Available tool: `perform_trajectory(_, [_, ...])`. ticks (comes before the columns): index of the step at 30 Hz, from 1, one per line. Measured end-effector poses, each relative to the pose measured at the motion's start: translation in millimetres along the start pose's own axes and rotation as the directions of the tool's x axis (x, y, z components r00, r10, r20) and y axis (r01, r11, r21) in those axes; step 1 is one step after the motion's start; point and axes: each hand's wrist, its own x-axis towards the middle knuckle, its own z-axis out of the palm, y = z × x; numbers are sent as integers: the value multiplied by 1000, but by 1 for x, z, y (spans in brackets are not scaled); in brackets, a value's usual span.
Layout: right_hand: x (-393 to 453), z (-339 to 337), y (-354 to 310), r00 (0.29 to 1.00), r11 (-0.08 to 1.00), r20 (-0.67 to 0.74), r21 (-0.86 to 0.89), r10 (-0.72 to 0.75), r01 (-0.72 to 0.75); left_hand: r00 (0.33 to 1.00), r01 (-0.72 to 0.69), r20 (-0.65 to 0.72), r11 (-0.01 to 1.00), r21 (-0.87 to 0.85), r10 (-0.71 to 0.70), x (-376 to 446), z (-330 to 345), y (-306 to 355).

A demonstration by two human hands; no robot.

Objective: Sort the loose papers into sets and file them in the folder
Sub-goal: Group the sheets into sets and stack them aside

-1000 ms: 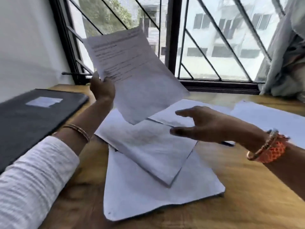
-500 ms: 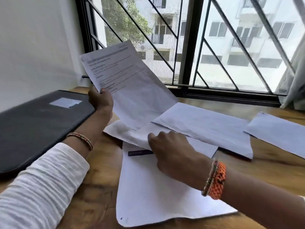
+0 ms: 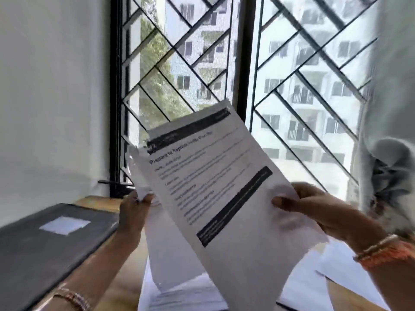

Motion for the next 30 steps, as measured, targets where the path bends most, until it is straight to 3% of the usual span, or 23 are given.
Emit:
perform_trajectory(6, [20,-15,41,991,984,-108,170,77,-58,977,49,213,948,-315,20,-18,13,10])
perform_trajectory(17, [29,-27,76,943,968,-289,232,166,-99,973,40,230,962,-269,24,-22,14,5])
perform_trajectory(30, [32,-29,86,938,962,-312,266,149,-65,975,-1,215,963,-269,61,-17,13,-11])
